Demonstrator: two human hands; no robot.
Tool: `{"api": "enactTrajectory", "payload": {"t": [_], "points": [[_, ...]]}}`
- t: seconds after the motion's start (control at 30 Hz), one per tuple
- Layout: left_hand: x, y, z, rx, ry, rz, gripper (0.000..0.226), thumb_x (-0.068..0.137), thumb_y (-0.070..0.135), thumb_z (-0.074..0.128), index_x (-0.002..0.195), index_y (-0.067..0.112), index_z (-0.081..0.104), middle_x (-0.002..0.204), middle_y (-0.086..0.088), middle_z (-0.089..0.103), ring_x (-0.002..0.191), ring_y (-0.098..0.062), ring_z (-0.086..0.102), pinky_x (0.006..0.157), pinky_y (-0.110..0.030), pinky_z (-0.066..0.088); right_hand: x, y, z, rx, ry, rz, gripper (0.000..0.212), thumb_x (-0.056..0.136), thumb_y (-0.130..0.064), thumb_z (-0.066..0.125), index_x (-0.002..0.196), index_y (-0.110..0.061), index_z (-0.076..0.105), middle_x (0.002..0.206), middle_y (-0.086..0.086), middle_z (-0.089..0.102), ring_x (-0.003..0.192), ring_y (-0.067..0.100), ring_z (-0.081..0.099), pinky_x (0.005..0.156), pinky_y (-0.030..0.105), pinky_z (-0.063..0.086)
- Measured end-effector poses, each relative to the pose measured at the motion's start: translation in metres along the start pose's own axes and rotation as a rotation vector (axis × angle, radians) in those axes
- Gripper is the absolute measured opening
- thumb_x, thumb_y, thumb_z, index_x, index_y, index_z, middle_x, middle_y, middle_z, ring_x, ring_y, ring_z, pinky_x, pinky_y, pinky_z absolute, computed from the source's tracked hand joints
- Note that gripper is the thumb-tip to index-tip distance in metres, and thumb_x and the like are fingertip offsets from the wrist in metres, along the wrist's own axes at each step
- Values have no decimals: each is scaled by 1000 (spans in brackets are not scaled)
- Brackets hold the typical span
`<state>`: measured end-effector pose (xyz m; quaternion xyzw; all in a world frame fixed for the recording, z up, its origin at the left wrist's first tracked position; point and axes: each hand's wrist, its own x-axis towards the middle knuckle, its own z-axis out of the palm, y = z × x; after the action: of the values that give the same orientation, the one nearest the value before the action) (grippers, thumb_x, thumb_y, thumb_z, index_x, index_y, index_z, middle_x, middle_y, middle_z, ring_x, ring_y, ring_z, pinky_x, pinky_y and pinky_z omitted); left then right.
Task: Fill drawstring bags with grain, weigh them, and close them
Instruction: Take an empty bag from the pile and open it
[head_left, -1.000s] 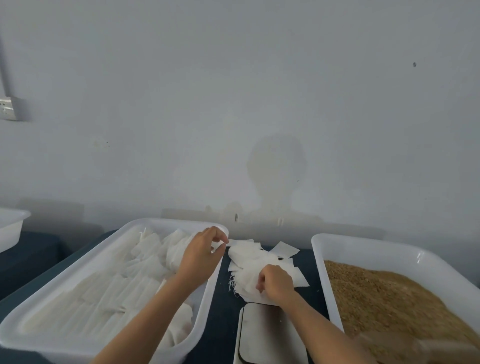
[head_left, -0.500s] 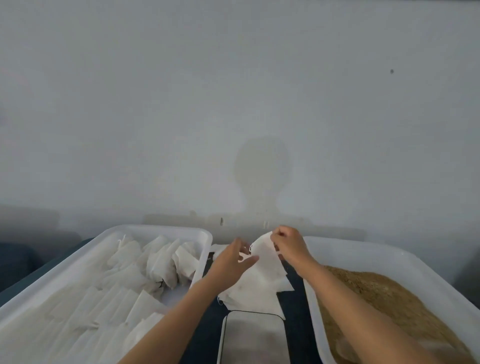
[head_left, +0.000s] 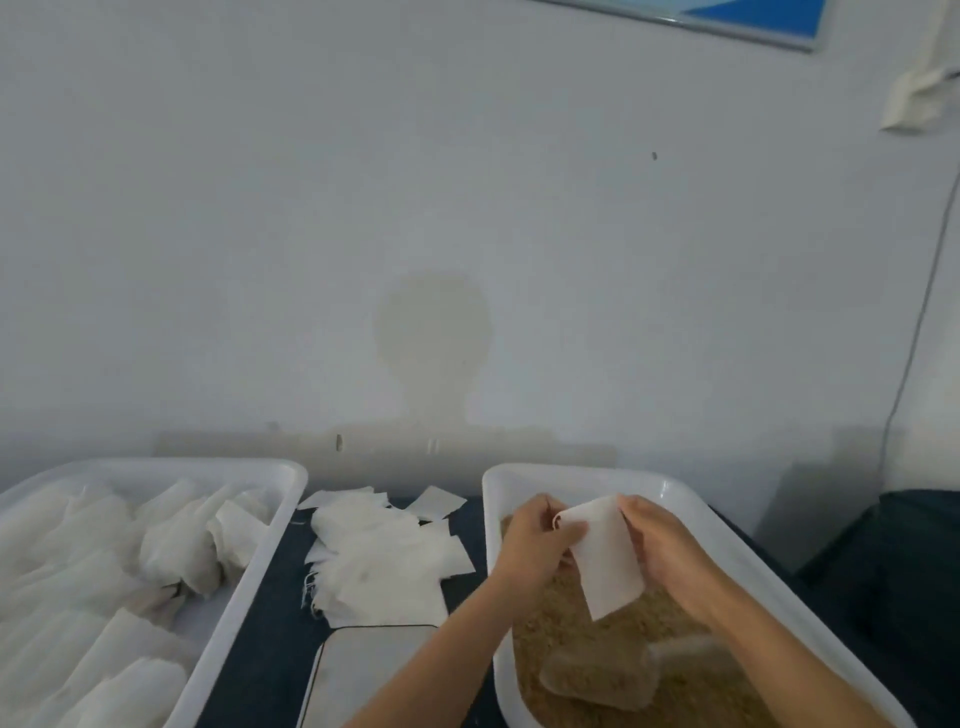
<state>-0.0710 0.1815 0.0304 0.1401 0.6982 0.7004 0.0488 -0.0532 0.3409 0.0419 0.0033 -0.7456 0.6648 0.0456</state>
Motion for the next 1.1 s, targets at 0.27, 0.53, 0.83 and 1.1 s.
{"api": "enactTrajectory", "payload": {"t": [0.27,0.53,0.83,1.1], "points": [[2,-10,20,-169,-168,-192,25,95,26,47,79,12,60,73,-7,57,67,-21,54,57,-25,43,-6,26,-12,-225,-7,-62,28,88,-34,56,88,-7,64,91,9,67,87,28,60,78,37,44],[6,-29,16,17,-106,-92,24,94,15,54,71,10,49,66,-2,50,52,-12,53,42,-21,43,-4,34,1,-446,96,-197,17,94,-22,56,86,-7,55,82,8,57,72,18,54,66,26,44],[-1,-25,21,-29,-174,-6,30,99,19,46,71,13,56,59,8,62,57,-8,60,51,-20,47,-11,33,7,-80,-73,-13,28,96,-27,48,88,-10,69,70,0,67,65,15,64,62,25,53],[1,-30,21,171,-113,77,21,91,10,54,70,13,52,64,5,60,60,-5,57,53,-21,48,-12,29,6,-48,-117,-8,32,98,-25,44,89,-1,64,74,9,65,65,18,63,60,27,52]]}}
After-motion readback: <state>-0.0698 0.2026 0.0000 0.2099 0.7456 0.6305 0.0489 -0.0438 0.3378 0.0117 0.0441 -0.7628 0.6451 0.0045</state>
